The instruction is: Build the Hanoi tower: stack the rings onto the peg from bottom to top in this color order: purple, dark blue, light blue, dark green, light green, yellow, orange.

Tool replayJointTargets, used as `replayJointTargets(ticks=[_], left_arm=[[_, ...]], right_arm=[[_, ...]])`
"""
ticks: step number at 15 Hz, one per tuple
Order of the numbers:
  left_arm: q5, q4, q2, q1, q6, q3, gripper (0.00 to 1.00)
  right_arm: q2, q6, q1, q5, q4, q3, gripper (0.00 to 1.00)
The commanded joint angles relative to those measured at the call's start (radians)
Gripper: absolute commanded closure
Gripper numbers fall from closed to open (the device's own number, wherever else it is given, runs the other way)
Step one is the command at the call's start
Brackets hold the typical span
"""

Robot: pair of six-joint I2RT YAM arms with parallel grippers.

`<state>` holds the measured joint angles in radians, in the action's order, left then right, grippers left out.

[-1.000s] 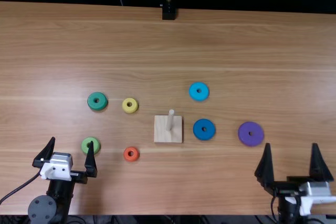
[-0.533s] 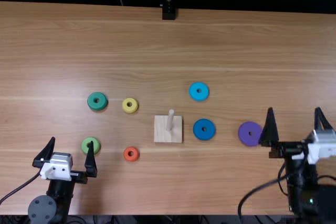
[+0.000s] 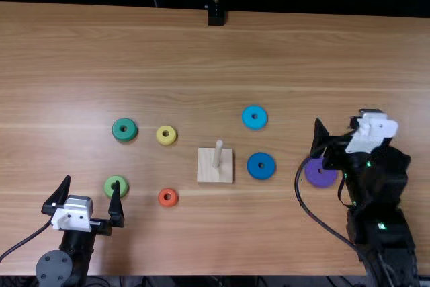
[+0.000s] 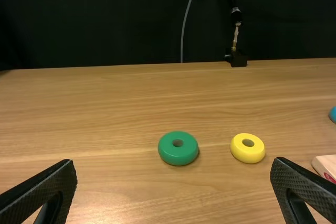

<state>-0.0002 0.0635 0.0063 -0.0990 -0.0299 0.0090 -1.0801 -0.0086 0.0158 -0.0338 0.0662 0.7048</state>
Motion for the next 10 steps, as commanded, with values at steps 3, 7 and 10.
replayJointTargets(ticks=[3,7,10], left_arm=[[-0.007,0.045,-0.006,-0.008,0.006,-0.009,0.0],[-0.007,0.045,-0.006,-0.008,0.006,-0.009,0.0],[-0.007,0.045,-0.006,-0.008,0.006,-0.009,0.0]], right_arm=[[-0.193,0.021,0.027,0.008,0.178,0.117,0.0],[-0.366,0.014,0.03,0.014,0.415,0.182,0.0],[-0.451,0.014,0.053,0.015,0.436,0.182,0.0]])
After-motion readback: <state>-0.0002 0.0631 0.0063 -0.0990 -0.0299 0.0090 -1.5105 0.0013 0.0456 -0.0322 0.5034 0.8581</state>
